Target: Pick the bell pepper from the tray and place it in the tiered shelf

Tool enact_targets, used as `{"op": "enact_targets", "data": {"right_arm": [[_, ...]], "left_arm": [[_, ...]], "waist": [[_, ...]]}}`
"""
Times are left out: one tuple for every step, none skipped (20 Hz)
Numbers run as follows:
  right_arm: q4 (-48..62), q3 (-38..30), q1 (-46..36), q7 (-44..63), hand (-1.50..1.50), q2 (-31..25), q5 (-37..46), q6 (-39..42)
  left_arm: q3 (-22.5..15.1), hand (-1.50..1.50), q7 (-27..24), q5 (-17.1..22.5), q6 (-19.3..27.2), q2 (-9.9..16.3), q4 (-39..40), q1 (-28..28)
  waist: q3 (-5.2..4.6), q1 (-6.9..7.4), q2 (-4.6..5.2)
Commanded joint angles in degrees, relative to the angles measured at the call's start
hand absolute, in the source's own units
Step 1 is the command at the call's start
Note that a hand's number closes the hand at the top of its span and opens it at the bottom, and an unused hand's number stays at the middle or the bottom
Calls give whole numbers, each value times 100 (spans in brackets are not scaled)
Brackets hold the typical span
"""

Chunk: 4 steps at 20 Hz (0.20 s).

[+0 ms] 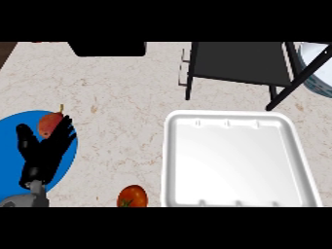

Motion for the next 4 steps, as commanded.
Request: {"op": "enact_targets", "data": {"right_arm": [[-428, -378, 604, -24, -150, -536, -672, 888], [-448, -286, 639, -1, -150, -509, -658, 797], [-439, -430, 947, -275, -150, -539, -839, 930], [-784, -433, 934, 82, -150, -656, -943, 1071]], "left_arm": [[-51, 0, 42, -106, 41, 15, -139, 157], [-33, 0, 48, 41, -65, -85, 15, 123], [-41, 0, 74, -14, -18, -63, -51, 111], [18, 0, 251, 2, 67, -19, -202, 15]], "waist": [[-13, -23, 2], [-17, 21, 21], [-15, 22, 24], [-16, 2, 9]]}}
